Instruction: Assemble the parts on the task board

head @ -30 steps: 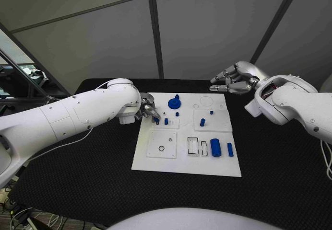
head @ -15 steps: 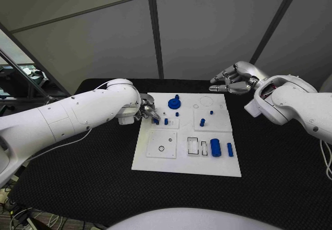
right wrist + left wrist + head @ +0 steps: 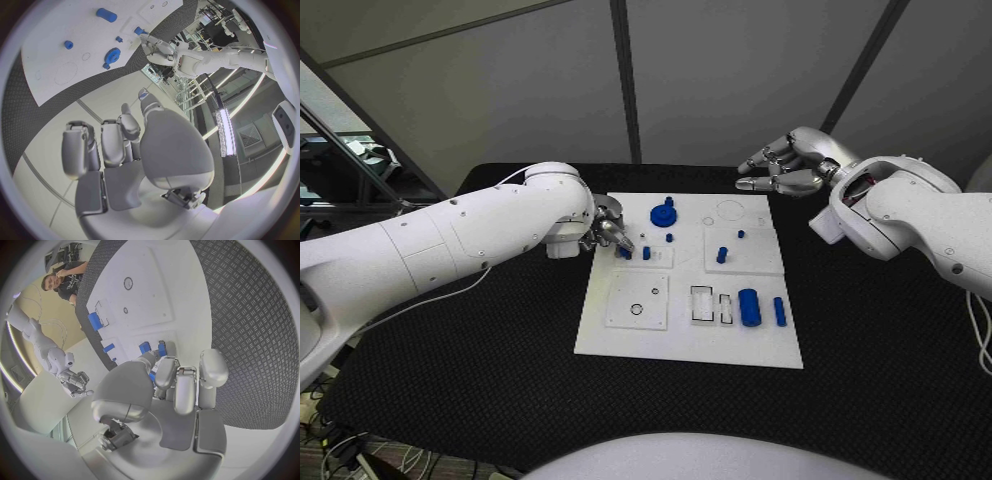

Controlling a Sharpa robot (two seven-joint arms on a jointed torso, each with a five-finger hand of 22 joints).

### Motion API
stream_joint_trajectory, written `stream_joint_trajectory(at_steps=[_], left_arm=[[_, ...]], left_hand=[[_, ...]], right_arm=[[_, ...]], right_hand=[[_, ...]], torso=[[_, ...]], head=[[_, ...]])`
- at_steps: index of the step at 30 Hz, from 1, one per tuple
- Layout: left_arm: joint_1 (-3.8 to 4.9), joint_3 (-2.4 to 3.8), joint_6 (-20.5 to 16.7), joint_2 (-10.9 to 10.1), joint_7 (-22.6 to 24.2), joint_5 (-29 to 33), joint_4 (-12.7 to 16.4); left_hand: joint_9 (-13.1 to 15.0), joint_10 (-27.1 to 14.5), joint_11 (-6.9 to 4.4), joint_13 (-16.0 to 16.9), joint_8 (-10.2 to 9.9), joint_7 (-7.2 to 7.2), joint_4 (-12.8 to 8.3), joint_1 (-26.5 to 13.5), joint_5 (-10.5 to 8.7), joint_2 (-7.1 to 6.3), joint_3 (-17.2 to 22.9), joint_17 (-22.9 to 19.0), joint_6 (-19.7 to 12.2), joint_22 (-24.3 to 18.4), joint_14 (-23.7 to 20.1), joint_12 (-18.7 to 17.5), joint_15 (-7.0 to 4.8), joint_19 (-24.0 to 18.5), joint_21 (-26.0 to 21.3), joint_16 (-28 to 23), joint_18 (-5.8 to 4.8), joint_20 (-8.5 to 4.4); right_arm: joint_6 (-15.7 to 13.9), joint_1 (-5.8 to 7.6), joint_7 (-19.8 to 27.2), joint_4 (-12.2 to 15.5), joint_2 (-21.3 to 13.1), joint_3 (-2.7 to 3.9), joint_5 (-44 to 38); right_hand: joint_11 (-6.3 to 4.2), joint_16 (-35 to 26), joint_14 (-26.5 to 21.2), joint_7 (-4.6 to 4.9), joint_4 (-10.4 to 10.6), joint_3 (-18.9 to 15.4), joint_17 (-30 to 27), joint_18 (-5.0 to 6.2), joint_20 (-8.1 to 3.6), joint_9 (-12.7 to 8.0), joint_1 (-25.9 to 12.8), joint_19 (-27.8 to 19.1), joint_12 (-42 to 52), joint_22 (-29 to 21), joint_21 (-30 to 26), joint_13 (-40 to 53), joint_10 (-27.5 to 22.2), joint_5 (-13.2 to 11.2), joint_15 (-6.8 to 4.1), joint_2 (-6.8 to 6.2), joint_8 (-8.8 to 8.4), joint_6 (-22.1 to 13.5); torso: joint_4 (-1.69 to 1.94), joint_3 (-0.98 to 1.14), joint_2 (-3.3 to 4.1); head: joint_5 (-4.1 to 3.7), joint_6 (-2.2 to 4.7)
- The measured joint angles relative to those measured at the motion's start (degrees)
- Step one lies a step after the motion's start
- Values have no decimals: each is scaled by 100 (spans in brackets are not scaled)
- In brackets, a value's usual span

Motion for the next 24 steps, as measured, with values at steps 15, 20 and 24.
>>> stream_joint_trajectory(at_steps=[15, 20, 24], left_arm=[[26, -2, 167, 93, -2, -206, -45], [32, -1, 222, 106, 1, -276, -43], [35, 2, 258, 112, 5, -320, -41]], left_hand=[[25, -1, 1, 0, 21, -3, -16, -16, 0, -16, -16, 0, -3, -1, -1, 0, 17, 0, -22, 0, -1, 0], [26, 6, -6, 0, 21, -11, -16, -32, -1, -32, -16, 0, -11, -8, -3, 0, 18, 0, -22, 0, -1, 0], [23, 12, -12, 0, 20, -11, -18, -38, -1, -38, -14, 0, -11, -13, -3, 0, 18, 0, -22, 0, -1, 0]], right_arm=[[3, 0, 2, -6, 9, 0, 0], [5, 0, 3, -6, 10, 0, 0], [8, 0, 4, -8, 10, 0, 0]], right_hand=[[0, 0, 0, 0, 0, 0, 0, 0, 0, -1, 0, 0, 0, 0, 0, 0, 0, 0, 0, 0, 0, 0], [0, 0, 0, 0, 0, 0, 0, 0, 0, -1, 0, 0, 0, 0, 0, 0, 0, 0, 0, 0, 0, 0], [0, 0, 0, 0, 0, 0, 0, 0, 0, -1, 0, 0, 0, 0, 0, 0, 0, 0, 0, 0, 0, 0]], torso=[[-3, 2, -1], [-3, 1, -1], [-3, 1, -1]], head=[[-10, -11], [-12, -16], [-14, -20]])
